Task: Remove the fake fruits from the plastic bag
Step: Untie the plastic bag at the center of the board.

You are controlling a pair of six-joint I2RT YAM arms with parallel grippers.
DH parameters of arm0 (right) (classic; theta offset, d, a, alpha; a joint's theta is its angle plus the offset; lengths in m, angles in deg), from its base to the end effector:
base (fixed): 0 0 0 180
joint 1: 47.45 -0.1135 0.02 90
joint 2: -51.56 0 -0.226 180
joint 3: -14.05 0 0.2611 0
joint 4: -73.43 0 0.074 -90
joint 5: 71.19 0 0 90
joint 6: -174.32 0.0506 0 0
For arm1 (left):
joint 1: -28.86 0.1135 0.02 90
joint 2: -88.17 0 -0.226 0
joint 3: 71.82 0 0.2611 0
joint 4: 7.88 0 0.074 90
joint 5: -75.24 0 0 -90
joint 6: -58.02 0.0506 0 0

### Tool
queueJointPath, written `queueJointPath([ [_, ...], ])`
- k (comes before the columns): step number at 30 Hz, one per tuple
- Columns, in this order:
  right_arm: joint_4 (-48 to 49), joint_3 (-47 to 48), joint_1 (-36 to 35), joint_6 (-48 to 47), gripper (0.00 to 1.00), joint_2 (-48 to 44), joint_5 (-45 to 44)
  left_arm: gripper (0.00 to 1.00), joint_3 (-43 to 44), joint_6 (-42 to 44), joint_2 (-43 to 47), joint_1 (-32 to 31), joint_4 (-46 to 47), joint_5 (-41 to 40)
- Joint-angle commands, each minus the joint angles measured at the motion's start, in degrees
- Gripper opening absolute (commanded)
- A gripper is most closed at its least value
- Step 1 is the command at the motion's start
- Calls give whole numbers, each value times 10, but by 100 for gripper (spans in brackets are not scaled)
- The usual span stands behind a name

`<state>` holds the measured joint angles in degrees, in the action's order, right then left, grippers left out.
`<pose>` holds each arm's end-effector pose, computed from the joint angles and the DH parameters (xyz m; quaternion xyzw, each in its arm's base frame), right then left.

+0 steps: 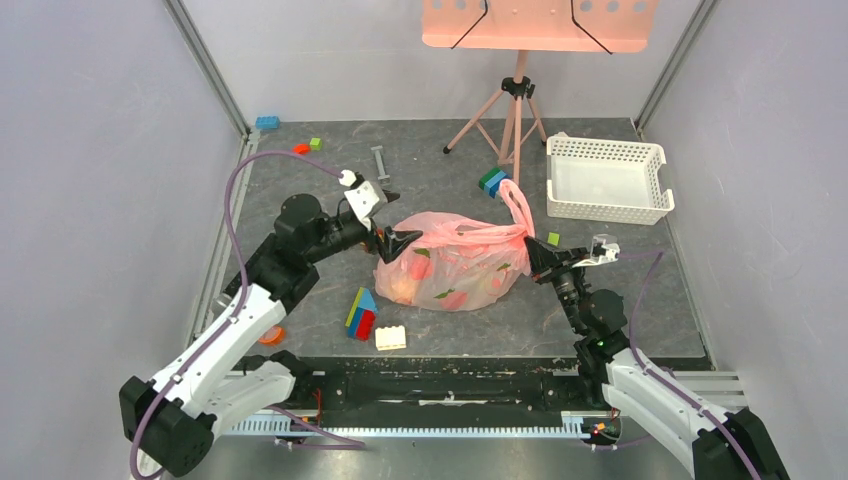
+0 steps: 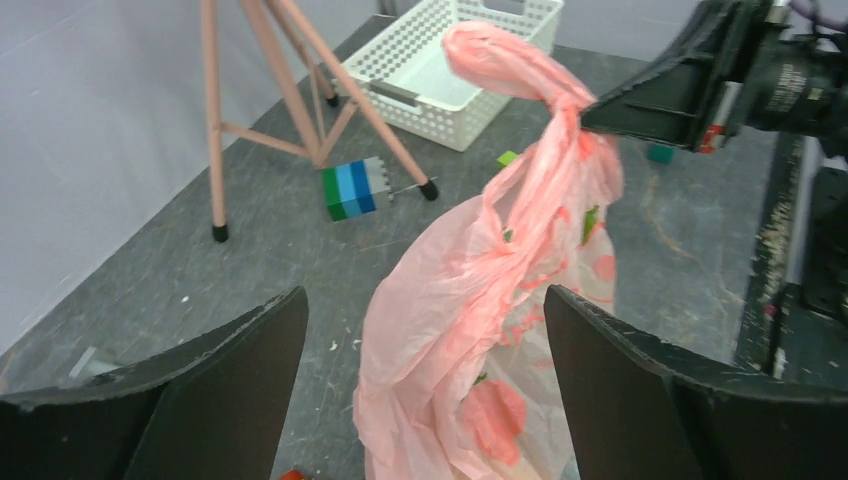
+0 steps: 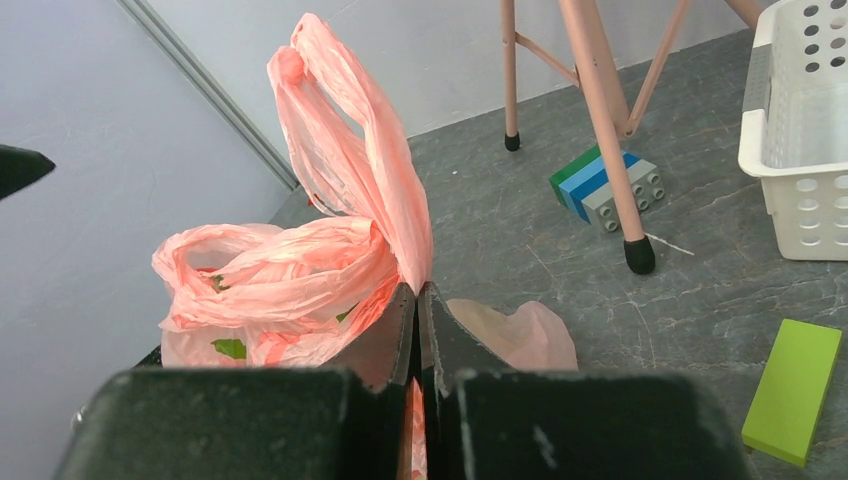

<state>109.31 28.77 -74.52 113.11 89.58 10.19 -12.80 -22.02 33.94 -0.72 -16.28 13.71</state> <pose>0.1840 0.0855 0.1764 0.0680 0.6227 0.3229 0.7095 0.2197 -0.1524 0.3112 0.3974 0.6081 -0.2897 0.6232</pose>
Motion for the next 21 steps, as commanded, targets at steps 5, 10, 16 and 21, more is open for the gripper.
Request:
queueJointPath([
  [5,-10,29,3,-25,0,-12,7,100,129,102,-58,3,-172,136],
  [10,-21,32,4,-30,0,-19,9,100,156,136,-95,-3,-200,146],
  [16,-29,32,3,-35,0,-22,12,100,199,216,-148,-71,-243,99],
  [21,-35,31,3,-37,0,-26,18,100,201,321,-182,-154,-251,14],
])
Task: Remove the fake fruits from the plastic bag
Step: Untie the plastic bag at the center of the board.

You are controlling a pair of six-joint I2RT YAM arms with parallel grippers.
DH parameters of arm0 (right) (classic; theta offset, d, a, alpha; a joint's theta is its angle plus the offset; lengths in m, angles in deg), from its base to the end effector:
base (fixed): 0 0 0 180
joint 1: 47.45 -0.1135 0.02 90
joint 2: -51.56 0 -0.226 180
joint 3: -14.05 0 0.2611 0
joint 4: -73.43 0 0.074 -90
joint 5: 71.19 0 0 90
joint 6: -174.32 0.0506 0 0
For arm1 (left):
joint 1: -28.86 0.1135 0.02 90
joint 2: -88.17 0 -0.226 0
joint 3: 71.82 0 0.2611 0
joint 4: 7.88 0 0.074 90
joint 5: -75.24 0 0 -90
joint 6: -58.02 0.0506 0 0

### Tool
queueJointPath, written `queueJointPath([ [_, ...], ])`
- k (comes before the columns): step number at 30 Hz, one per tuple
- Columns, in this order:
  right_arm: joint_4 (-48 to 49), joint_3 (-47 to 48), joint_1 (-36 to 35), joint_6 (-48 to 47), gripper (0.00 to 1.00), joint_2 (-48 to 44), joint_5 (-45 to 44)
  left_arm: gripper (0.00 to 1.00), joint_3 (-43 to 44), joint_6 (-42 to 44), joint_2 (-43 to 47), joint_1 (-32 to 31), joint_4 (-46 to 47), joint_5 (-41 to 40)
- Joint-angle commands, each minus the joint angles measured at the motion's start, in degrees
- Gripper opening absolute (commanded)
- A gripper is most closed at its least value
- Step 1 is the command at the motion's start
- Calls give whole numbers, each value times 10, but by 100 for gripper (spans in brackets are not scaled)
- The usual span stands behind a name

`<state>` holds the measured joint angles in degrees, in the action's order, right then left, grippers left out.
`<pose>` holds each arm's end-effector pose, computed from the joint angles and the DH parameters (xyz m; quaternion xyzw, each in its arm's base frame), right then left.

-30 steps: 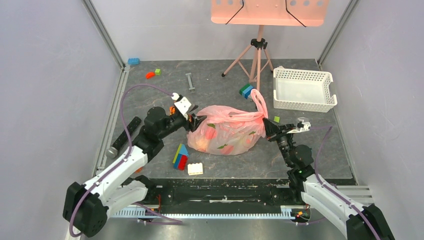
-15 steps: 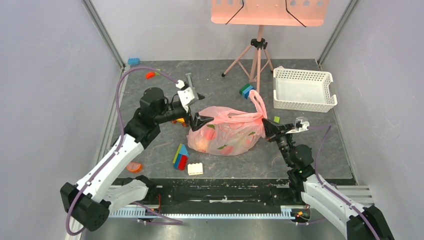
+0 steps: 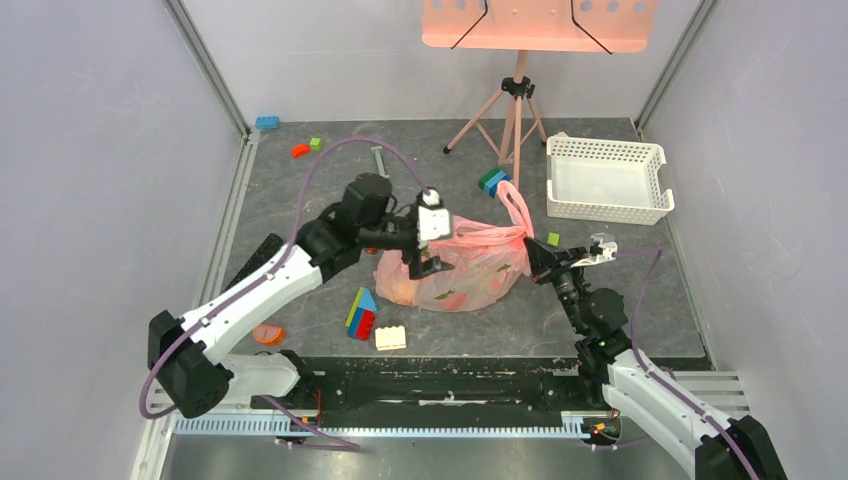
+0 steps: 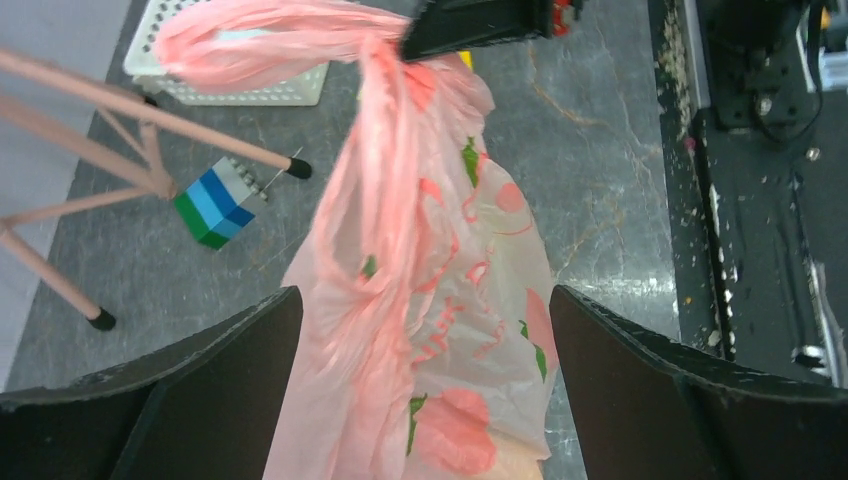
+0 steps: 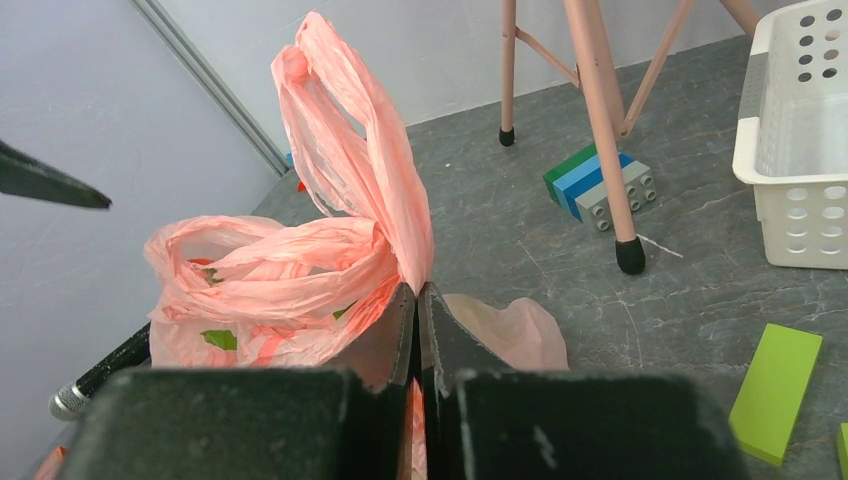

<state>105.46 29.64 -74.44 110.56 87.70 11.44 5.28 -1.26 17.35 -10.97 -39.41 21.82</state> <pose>0.1844 0.0866 0.1798 0.0456 0.6318 0.3098 0.7090 0.2180 -0.2211 0.3066 0.6003 0.5576 -0.3046 0.4858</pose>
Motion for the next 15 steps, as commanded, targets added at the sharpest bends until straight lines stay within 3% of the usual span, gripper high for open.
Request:
queueJointPath([
  [1,2,23,3,-11,0,-8,6,100,15,122,-20,-65,-10,-85],
  [7,0,19,3,-13,0,-11,9,96,-12,121,-47,-112,101,-136],
  [15,-6,19,3,-16,0,-16,22,86,3,137,-121,-153,179,-194],
])
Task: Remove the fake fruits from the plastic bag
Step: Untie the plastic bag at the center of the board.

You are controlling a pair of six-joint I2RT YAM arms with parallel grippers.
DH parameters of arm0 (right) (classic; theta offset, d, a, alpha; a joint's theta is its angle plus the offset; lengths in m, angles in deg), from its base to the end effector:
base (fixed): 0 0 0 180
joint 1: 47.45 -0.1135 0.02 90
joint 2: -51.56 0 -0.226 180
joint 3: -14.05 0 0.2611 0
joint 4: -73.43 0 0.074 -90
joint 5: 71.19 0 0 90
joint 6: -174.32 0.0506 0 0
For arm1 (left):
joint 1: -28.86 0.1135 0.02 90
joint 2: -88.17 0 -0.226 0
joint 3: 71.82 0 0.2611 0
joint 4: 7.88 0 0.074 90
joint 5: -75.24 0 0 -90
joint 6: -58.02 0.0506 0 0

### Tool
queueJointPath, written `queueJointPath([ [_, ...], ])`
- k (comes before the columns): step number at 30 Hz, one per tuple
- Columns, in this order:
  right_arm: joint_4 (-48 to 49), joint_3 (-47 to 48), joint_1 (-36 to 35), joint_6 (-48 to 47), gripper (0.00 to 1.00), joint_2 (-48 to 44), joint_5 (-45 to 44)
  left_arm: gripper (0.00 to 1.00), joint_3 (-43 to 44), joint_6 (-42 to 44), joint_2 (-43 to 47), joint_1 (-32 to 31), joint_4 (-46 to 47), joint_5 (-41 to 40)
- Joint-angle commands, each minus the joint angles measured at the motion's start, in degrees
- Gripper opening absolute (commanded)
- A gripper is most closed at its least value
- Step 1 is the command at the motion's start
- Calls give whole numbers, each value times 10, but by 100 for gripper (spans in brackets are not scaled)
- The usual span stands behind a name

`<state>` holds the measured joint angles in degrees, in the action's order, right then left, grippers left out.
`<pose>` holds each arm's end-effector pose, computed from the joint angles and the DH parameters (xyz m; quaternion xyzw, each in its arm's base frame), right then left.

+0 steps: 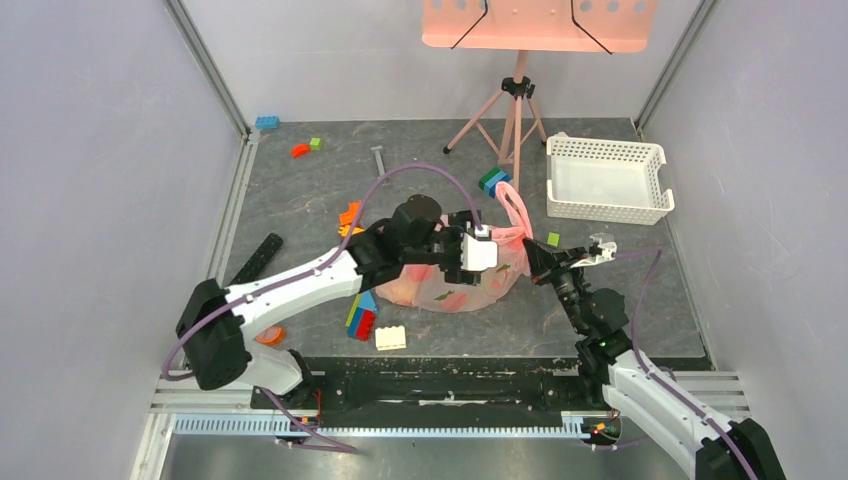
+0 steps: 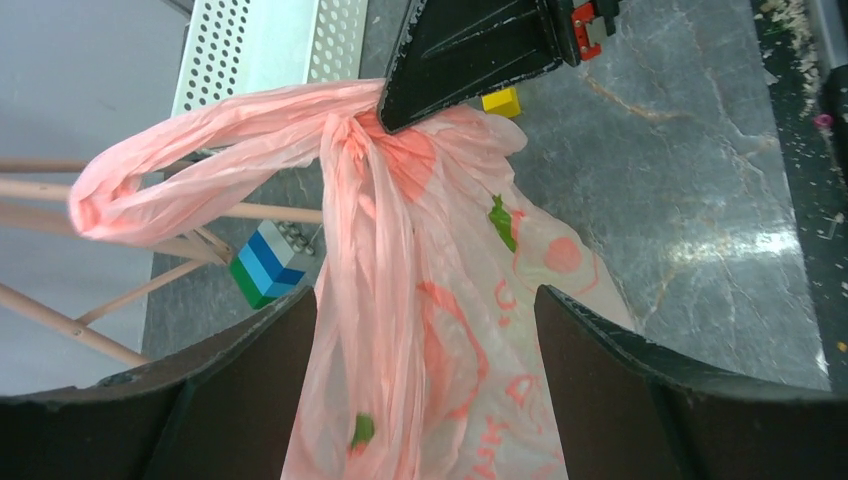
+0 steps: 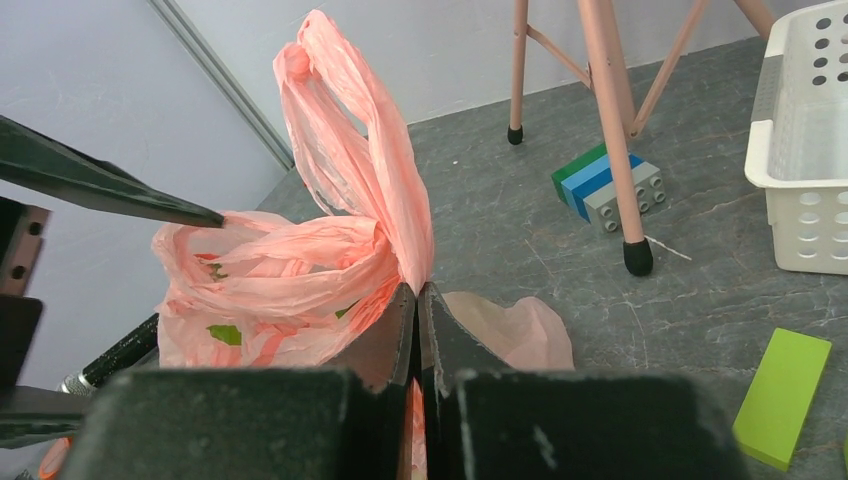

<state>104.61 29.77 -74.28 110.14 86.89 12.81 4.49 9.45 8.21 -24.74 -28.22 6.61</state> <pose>0.1839 0.0871 0.1815 0.0350 0.6317 0.3135 0.7082 0.1939 -0.2941 0.2702 0.6759 0.4821 -0.2114 0.5158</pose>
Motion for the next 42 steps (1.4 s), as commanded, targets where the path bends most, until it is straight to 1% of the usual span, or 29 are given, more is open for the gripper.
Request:
queueJointPath([
  [1,1,17,1,-14,0,-10,9,85,14,30,-38,-18,69,-45],
  [2,-1,18,1,-15,0,-12,9,85,17,29,-45,-20,87,-48],
  [5,-6,18,1,-18,0,-17,9,84,27,19,-68,-22,102,-55],
  [9,-12,17,1,-21,0,-22,11,83,27,-1,-84,-22,153,-80],
  [12,-14,14,1,-21,0,-25,12,80,37,-8,-98,-22,162,-82],
  [21,-20,13,1,-23,0,-30,14,60,58,-17,-117,-21,150,-85],
  [24,-21,12,1,-23,0,-30,15,59,62,-16,-117,-22,139,-83],
  [28,-22,15,1,-25,0,-30,13,53,62,-16,-115,-22,128,-80],
  [30,-23,17,1,-26,0,-31,13,48,63,-16,-115,-22,120,-75],
  [33,-25,19,1,-29,0,-32,13,36,66,-16,-113,-22,107,-68],
  [36,-28,20,1,-32,0,-33,11,19,65,-29,-102,-23,97,-71],
  [38,-29,21,1,-33,0,-33,9,12,61,-42,-89,-23,96,-77],
  [40,-31,21,1,-34,0,-35,7,4,50,-75,-72,-23,114,-93],
  [42,-33,22,1,-36,0,-39,4,2,38,-130,-53,-24,152,-127],
])
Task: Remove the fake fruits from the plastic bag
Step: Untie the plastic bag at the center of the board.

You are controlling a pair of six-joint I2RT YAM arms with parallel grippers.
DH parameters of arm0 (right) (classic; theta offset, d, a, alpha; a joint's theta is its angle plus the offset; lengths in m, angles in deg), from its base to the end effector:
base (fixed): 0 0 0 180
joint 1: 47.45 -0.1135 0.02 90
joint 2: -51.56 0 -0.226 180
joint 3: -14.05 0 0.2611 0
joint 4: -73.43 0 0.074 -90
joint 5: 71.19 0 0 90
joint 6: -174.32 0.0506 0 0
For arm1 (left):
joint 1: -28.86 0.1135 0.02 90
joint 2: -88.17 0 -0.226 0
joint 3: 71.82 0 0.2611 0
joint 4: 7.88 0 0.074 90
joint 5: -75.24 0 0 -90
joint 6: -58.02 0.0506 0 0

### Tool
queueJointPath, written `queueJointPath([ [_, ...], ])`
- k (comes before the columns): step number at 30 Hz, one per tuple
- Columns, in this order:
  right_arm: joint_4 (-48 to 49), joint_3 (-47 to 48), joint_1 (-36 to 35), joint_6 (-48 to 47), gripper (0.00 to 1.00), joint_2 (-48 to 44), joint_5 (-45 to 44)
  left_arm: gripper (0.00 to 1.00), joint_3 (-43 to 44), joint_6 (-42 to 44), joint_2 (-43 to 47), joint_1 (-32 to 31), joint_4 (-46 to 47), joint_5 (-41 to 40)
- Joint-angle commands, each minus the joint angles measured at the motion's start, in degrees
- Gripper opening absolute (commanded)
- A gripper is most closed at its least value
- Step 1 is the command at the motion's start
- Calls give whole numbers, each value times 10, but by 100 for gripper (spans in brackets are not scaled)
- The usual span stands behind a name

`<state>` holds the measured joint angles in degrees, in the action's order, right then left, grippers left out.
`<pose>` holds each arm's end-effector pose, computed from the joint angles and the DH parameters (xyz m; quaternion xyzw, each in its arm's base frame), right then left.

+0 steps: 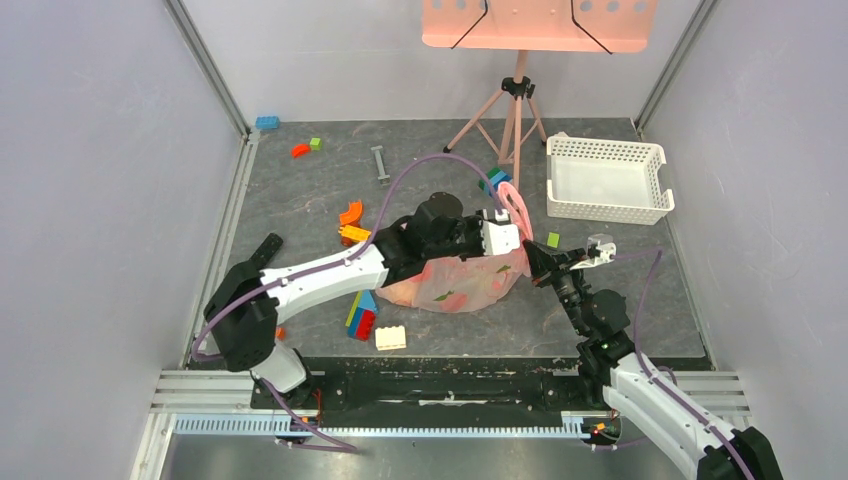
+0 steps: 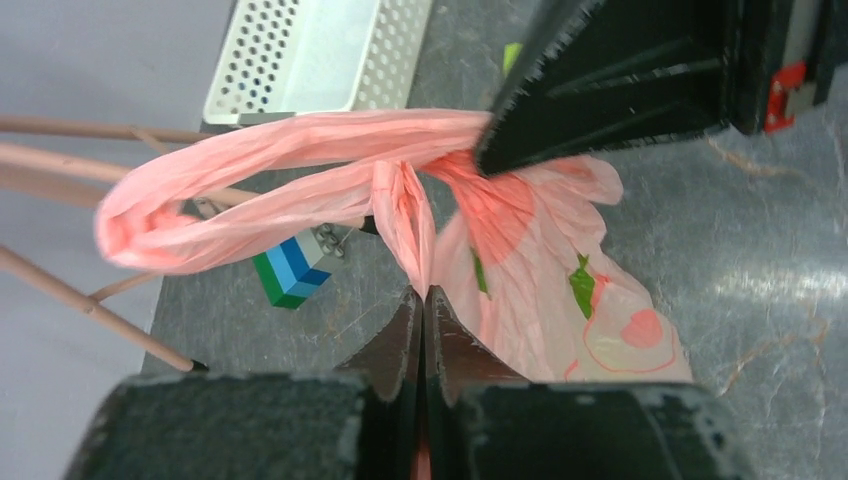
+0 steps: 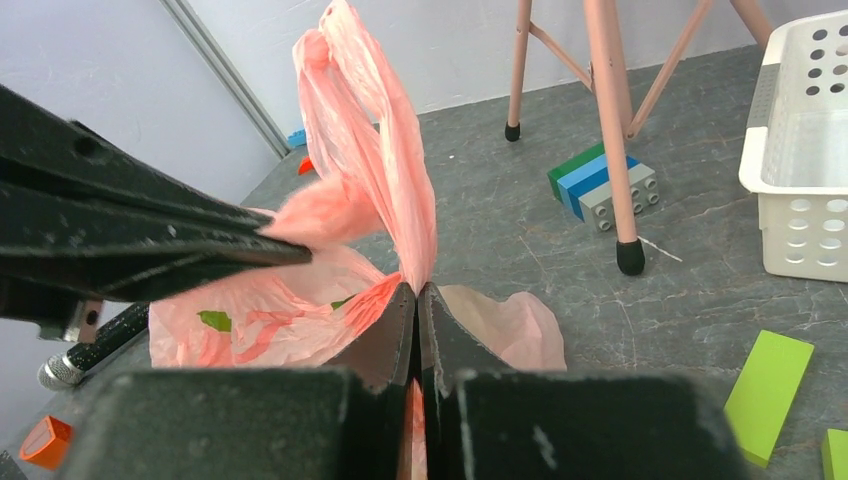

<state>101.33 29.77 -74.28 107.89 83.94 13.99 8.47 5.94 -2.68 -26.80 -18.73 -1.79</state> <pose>0.1816 0.0871 0.1839 0.0145 0.6346 0.3047 0.7101 0.2133 -0.3324 0.2466 0.6419 0.5156 -0.1785 0.5388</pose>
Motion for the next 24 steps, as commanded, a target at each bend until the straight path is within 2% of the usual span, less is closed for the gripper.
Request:
queueJointPath([
  [1,0,22,1,-14,0,-11,-10,2,-6,-118,68,-3,67,-57],
  [8,-27,36,1,-17,0,-26,-30,2,-21,-226,128,-3,75,-135],
  [11,-39,43,1,-16,0,-29,-31,2,-31,-309,155,-3,74,-190],
  [14,-41,45,1,-13,0,-34,-31,2,-50,-365,183,-3,74,-180],
  [18,-49,47,1,-15,0,-41,-25,2,-112,-413,235,-3,110,-172],
  [24,-56,46,1,-16,0,-53,-26,5,-222,-442,323,-3,191,-208],
])
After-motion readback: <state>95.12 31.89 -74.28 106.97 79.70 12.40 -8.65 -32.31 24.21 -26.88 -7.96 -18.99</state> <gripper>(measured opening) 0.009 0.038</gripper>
